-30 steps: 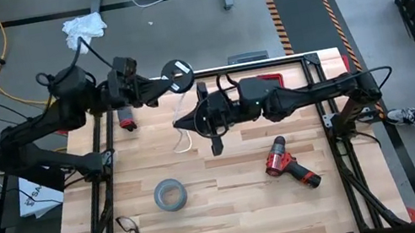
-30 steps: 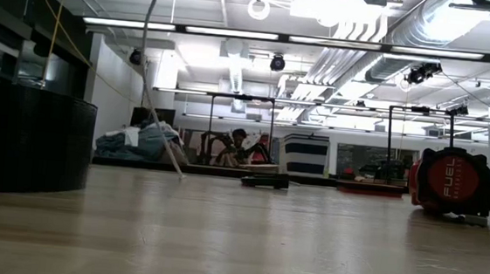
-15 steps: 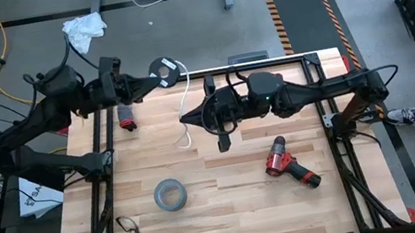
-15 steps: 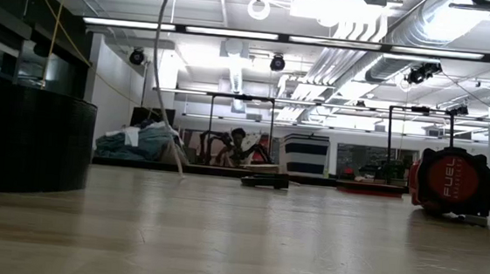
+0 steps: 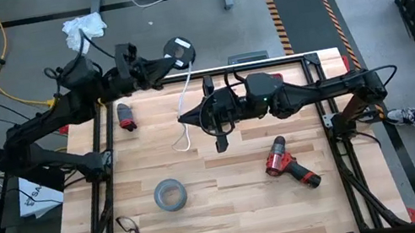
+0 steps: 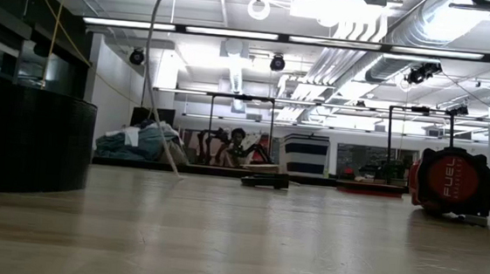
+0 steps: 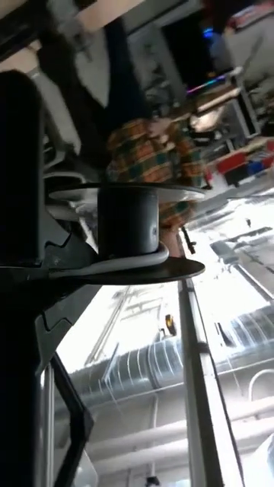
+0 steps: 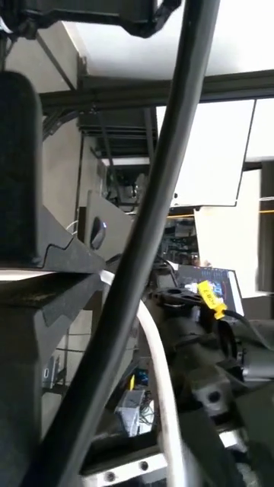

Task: Coil cords
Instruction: Coil the white wire

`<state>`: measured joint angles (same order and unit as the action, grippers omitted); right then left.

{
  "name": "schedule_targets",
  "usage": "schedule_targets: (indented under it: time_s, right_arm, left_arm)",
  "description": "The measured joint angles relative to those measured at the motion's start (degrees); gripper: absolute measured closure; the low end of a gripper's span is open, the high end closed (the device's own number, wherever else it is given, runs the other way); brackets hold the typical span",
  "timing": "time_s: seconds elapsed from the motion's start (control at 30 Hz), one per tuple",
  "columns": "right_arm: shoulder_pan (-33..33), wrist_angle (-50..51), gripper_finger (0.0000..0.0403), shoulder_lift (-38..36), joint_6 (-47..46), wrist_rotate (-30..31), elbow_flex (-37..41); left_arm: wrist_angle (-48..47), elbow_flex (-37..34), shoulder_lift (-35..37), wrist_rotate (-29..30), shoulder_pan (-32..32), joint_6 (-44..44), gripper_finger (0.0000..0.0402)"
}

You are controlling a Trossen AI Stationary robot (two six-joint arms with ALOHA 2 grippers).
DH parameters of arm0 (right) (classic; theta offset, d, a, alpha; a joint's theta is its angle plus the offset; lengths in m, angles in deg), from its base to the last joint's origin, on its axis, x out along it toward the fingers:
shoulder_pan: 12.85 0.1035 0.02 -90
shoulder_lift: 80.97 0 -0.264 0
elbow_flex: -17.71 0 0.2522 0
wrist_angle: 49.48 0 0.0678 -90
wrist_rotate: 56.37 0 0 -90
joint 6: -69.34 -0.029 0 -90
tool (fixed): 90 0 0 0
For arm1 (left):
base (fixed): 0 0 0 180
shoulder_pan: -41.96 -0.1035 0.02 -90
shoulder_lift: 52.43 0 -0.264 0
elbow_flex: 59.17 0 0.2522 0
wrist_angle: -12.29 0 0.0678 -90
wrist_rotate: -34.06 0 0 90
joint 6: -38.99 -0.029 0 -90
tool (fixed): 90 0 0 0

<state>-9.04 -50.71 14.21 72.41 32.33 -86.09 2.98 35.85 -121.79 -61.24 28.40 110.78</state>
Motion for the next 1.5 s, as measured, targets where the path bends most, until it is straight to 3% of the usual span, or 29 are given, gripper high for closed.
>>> schedule_targets:
  time_s: [0.33, 0.77, 1.03, 1.5]
  right_arm:
    - [-1.1, -2.29, 0.0403, 0.2, 2.08, 1.11, 0.0]
    - [-3.1, -7.03, 0.0403, 1.43, 2.06, 0.62, -1.27]
    - [-1.01, 4.22, 0.0403, 2.59, 6.61, 2.38, -6.35]
    - [-1.18, 8.39, 0.0403, 2.32, 7.27, 1.87, -8.37]
  left_arm:
    - [2.05, 0.0, -1.11, -1.07, 4.72, 7.95, 0.0401]
    - [1.72, 0.0, -1.18, 0.68, 6.74, 5.75, 0.0401]
    - [0.8, 0.0, 0.73, -0.2, 5.04, 3.42, 0.0401]
    - [-20.29, 0.0, 9.28, 5.33, 4.78, -9.1, 0.0401]
